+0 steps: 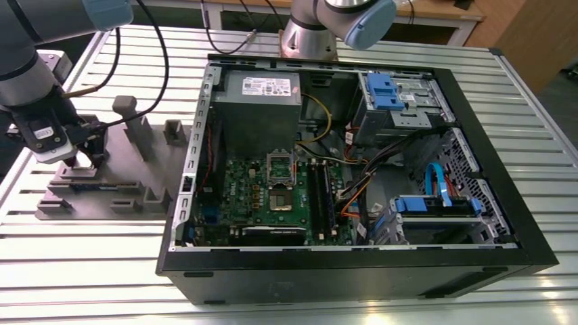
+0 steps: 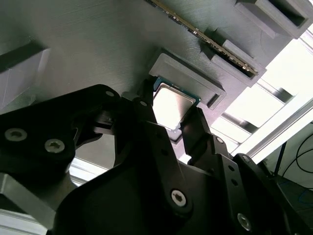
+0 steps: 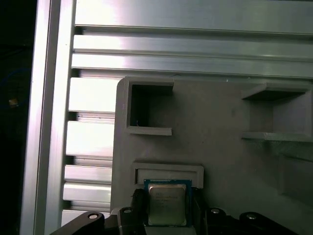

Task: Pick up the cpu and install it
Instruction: 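Pick up the cpu and move it towards the insertion slot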

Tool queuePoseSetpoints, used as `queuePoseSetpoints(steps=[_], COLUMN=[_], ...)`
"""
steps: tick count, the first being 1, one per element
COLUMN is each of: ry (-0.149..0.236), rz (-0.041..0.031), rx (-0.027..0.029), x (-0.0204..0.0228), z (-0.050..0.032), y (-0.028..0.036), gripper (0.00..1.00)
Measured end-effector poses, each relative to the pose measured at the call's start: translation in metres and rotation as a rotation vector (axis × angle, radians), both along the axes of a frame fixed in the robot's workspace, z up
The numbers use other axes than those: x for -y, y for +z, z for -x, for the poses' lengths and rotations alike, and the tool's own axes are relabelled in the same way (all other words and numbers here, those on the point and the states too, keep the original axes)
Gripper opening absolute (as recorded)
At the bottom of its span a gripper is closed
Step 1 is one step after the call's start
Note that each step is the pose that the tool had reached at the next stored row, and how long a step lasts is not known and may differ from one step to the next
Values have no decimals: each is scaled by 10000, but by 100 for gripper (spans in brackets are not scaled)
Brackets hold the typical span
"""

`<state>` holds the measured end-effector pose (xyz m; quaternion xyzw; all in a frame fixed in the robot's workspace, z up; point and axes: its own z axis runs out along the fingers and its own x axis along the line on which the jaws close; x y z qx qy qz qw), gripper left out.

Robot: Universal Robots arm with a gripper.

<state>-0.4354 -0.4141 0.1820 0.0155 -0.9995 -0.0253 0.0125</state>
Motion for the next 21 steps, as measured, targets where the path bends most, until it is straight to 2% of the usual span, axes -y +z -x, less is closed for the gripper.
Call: queuePoseSetpoints(steps=[3, 4, 21], ry=[0, 0, -1], rz=[-1, 0, 0], rx=[2, 1, 0], x=[0, 0, 0], z=[-1, 0, -15], y=[-1, -1, 16], gripper=[48, 55, 55])
